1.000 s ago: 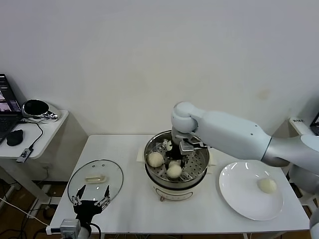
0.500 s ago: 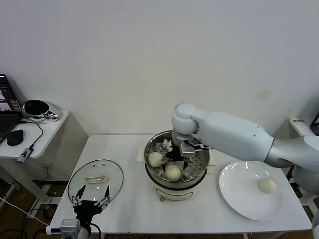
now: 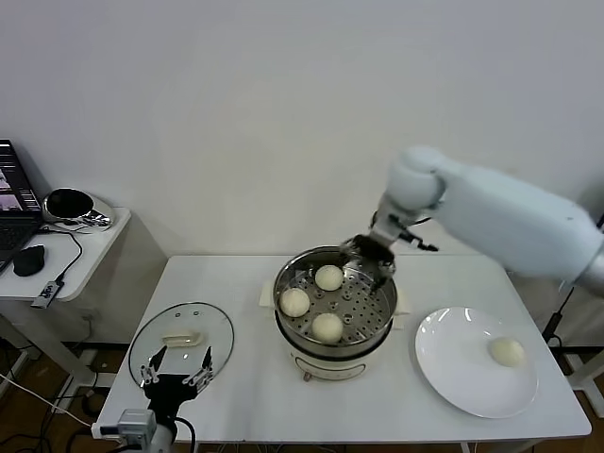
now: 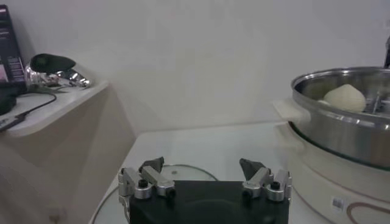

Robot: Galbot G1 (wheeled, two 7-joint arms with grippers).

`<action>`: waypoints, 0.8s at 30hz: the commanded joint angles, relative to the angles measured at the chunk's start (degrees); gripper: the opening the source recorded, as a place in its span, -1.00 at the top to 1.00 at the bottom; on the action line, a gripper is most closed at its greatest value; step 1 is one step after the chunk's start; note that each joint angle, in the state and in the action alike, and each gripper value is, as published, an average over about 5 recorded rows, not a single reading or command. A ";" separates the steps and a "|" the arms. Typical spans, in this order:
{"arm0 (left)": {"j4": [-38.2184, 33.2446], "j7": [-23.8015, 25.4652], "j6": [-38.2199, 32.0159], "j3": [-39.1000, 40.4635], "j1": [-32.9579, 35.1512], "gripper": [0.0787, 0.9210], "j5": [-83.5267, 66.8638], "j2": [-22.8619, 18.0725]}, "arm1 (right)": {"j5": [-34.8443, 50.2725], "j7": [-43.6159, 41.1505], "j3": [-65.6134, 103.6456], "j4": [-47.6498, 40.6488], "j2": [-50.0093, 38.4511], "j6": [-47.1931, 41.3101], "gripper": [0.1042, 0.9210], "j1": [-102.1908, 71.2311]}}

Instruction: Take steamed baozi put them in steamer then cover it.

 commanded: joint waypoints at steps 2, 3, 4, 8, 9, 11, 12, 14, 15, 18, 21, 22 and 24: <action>-0.12 0.49 0.33 0.25 -0.12 -0.77 -0.06 0.49 | 1.48 -1.58 13.93 0.64 -19.34 -27.36 -0.76 -10.28; -0.03 0.47 0.33 0.22 0.02 -0.77 -0.11 0.61 | 0.06 -1.55 16.15 0.78 -20.64 -27.77 -0.76 -12.68; 0.03 0.46 0.31 0.20 0.20 -0.77 -0.21 0.73 | -1.15 -1.47 18.18 0.88 -21.69 -27.98 -0.76 -15.02; 0.54 0.33 0.18 -0.04 0.63 -0.77 -0.47 1.04 | -4.89 -0.88 22.05 0.81 -24.56 -27.61 -0.76 -21.37; 0.66 0.29 0.17 -0.14 0.58 -0.77 -0.47 0.97 | -5.80 -0.66 22.42 0.63 -24.94 -27.25 -0.76 -22.54; 0.65 0.26 0.18 -0.30 0.47 -0.77 -0.51 0.75 | -7.89 0.04 24.28 0.18 -25.53 -26.55 -0.76 -26.22; 0.55 0.28 0.19 -0.32 0.43 -0.77 -0.53 0.65 | -8.94 0.31 25.90 0.01 -25.71 -26.23 -0.76 -28.49; 0.40 0.32 0.20 -0.16 0.42 -0.77 -0.53 0.55 | -11.11 0.72 30.03 -0.06 -25.98 -25.60 -0.76 -33.85; 0.41 0.32 0.20 -0.03 0.43 -0.77 -0.49 0.55 | -12.12 0.84 32.00 -0.04 -26.05 -25.28 -0.76 -36.27; 0.76 0.32 0.18 0.34 0.48 -0.77 -0.32 0.65 | -14.46 1.35 36.75 -0.23 -25.80 -24.49 -0.76 -42.39; 1.29 0.28 0.15 0.33 0.51 -0.77 -0.24 0.84 | -15.97 1.87 39.34 -0.98 -24.96 -23.62 -0.76 -46.02; 1.43 0.26 0.14 0.26 0.54 -0.77 -0.24 0.90 | -16.38 2.07 39.85 -1.31 -24.61 -23.21 -0.76 -46.79; 1.67 0.24 0.12 0.09 0.58 -0.77 -0.26 1.00 | -16.64 2.90 40.20 -2.10 -23.87 -22.26 -0.76 -47.52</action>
